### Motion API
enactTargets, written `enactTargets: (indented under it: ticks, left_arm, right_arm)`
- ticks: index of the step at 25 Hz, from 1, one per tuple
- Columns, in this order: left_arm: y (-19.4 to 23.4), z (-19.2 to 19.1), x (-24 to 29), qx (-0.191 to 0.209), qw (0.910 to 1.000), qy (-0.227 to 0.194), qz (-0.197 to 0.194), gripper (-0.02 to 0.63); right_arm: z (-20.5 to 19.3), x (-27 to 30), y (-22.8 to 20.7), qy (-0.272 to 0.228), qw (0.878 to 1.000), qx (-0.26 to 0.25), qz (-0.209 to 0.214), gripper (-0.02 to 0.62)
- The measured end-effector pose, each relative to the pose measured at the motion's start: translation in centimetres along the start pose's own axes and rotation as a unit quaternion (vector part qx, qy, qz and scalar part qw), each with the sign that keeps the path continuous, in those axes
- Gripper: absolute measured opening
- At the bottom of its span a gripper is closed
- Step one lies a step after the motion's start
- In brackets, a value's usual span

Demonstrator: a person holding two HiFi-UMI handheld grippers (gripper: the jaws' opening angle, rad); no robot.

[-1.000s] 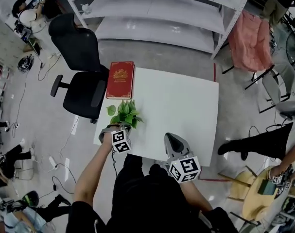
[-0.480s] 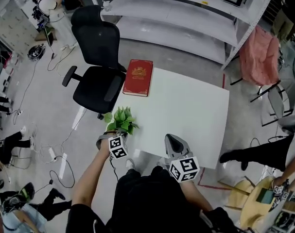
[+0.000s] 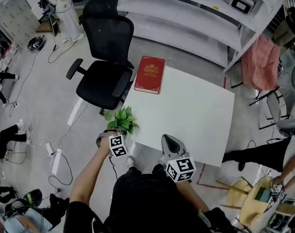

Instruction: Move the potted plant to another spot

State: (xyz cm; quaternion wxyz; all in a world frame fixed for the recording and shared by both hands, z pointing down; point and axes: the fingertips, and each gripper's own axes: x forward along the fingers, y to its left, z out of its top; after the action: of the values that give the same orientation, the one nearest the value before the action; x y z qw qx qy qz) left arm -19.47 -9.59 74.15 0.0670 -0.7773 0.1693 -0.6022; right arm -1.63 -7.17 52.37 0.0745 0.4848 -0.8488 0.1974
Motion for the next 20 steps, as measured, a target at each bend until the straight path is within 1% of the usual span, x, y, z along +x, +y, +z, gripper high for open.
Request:
enactTargets:
  ticks: [6, 8, 11, 17, 20]
  left_arm:
    - [-0.8, -2.4, 1.1, -0.005, 0.9999, -0.006, -0.011, 0.038]
    - [-0.9, -2.8, 1.4, -0.003, 0.9999, -0.01, -0.009, 0.038]
    - [-0.7, -2.9, 1.5, -0.003, 0.9999, -0.014, -0.006, 0.037]
    - [-0.6, -2.8, 1.7, 0.004, 0.9998, -0.017, -0.014, 0.037]
    - [-0.4, -2.7, 1.6, -0.003, 0.9997, -0.015, -0.021, 0.038]
  right_arm:
    - [-0.5, 0.6, 2.0, 0.005, 1.0, -0.003, -0.009, 0.014]
    - [-0.5, 0.6, 2.3, 0.005, 1.0, -0.002, -0.015, 0.013]
    - [-0.6, 0.8, 2.6, 0.004, 1.0, -0.001, -0.022, 0.014]
    - [-0.8, 1.0, 2.9, 0.003, 1.0, 0.002, -0.031, 0.014]
    - [-0.6, 1.0, 3.0, 0.002, 0.999, 0.003, -0.032, 0.014]
